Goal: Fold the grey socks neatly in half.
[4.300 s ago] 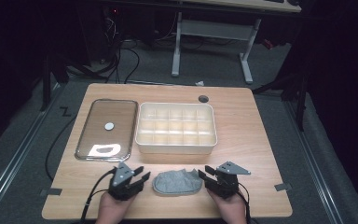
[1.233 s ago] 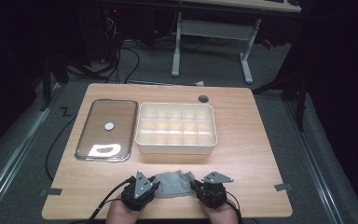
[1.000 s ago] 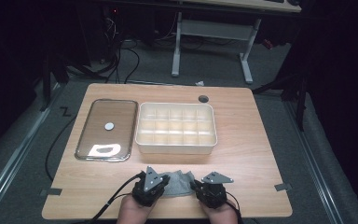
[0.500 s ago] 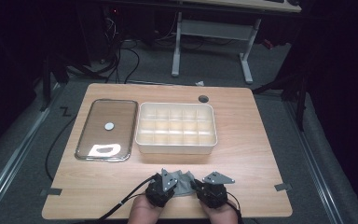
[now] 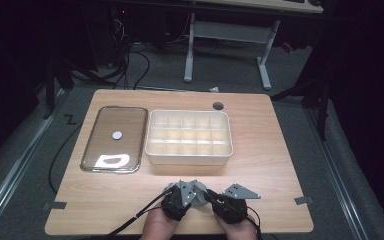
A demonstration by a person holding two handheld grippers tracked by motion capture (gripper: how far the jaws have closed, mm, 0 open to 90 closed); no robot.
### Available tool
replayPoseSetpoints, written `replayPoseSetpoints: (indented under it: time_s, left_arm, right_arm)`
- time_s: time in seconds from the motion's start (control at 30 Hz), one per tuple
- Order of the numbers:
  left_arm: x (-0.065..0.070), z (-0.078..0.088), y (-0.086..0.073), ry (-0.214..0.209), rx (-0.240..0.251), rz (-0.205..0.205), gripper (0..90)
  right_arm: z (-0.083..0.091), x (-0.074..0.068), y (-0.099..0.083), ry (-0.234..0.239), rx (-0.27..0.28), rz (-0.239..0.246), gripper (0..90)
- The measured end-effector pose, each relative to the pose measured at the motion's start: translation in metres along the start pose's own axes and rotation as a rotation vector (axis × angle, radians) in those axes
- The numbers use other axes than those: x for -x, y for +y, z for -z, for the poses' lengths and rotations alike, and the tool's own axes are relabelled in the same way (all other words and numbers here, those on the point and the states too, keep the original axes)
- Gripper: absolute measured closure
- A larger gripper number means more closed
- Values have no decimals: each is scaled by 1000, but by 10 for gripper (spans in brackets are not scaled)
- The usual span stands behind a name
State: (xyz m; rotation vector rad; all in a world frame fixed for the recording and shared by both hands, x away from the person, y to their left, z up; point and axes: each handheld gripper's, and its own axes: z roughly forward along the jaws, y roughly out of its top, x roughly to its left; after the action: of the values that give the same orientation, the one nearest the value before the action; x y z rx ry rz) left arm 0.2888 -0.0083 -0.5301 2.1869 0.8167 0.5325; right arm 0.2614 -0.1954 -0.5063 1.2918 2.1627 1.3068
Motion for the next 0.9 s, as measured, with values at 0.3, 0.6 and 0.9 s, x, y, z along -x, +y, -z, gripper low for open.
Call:
replayPoseSetpoints:
  time_s: [0.3, 0.6, 0.9]
  left_arm:
    - [5, -5, 5, 2, 3, -16, 849]
    - [-4, 5, 0, -45, 48, 33, 744]
    - [-42, 32, -28, -69, 100, 131, 600]
  right_arm:
    - [2, 0, 6, -7, 48, -4, 827]
    - [2, 5, 4, -18, 49, -8, 826]
    - [4, 7, 1, -33, 43, -21, 825]
